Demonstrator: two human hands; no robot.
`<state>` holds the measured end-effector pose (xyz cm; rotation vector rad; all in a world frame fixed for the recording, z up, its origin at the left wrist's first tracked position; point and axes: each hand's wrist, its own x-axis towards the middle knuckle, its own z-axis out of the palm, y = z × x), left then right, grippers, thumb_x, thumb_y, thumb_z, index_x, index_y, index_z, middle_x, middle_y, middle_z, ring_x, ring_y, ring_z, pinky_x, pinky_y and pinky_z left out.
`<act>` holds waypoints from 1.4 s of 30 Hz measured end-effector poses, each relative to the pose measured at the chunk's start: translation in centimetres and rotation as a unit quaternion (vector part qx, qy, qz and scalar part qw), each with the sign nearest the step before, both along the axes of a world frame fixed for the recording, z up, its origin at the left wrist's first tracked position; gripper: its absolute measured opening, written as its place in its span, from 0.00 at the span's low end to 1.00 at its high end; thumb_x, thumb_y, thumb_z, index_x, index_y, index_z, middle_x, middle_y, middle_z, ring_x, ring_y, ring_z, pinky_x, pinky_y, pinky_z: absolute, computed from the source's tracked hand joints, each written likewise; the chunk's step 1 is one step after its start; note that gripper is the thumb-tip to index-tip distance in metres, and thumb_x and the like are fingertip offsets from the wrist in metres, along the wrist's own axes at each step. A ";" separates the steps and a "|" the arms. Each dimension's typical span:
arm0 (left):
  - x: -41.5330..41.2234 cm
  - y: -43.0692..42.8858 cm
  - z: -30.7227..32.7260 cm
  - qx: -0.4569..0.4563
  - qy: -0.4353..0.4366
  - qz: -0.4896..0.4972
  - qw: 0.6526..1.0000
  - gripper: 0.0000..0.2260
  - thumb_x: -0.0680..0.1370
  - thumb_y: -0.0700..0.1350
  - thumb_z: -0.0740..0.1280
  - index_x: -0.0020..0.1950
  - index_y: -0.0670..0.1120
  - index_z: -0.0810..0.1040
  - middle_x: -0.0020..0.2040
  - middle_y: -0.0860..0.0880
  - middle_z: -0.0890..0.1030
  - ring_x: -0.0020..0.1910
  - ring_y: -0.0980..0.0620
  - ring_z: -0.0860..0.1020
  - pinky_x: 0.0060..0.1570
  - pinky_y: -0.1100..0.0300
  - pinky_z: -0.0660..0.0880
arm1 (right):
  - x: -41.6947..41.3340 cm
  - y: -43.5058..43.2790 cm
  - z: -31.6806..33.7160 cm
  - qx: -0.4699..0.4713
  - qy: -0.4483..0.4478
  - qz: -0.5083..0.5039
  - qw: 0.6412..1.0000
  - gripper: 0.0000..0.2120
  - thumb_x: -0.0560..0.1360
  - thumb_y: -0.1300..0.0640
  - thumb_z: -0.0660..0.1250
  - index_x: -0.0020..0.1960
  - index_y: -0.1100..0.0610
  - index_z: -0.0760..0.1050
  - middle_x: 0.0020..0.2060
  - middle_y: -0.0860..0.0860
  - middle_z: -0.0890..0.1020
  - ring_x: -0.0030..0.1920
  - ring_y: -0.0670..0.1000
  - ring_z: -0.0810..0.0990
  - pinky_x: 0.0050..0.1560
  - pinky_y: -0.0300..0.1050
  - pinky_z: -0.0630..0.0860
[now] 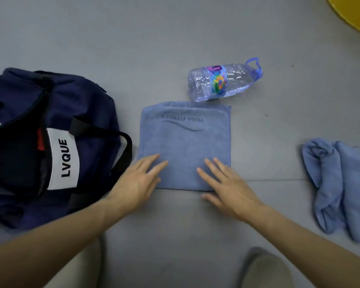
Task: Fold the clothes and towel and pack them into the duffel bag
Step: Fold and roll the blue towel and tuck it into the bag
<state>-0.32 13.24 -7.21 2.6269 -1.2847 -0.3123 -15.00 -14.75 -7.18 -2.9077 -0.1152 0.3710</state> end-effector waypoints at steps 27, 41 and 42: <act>-0.5 1.0 3.2 -0.123 0.158 0.256 0.946 0.09 0.80 0.44 0.67 0.56 0.58 0.81 0.43 0.56 0.81 0.42 0.54 0.79 0.44 0.53 0.76 | -2.4 -1.8 0.2 0.135 -0.100 -0.240 0.956 0.10 0.77 0.61 0.70 0.55 0.50 0.84 0.47 0.47 0.84 0.46 0.54 0.79 0.46 0.44 0.74; 10.5 -2.3 17.0 -0.331 0.282 0.275 0.858 0.15 0.82 0.33 0.62 0.49 0.52 0.80 0.47 0.47 0.82 0.47 0.54 0.79 0.57 0.52 0.75 | 6.1 -7.3 15.5 0.302 -0.082 -0.266 0.912 0.08 0.75 0.55 0.69 0.53 0.46 0.78 0.53 0.47 0.80 0.52 0.45 0.79 0.54 0.37 0.72; 11.2 -2.5 18.2 -0.335 0.292 0.273 0.853 0.14 0.82 0.33 0.62 0.50 0.51 0.80 0.48 0.44 0.82 0.49 0.51 0.79 0.58 0.48 0.75 | 6.6 -7.6 16.4 0.270 -0.103 -0.246 0.925 0.10 0.75 0.59 0.69 0.55 0.47 0.78 0.52 0.47 0.78 0.50 0.43 0.77 0.54 0.35 0.70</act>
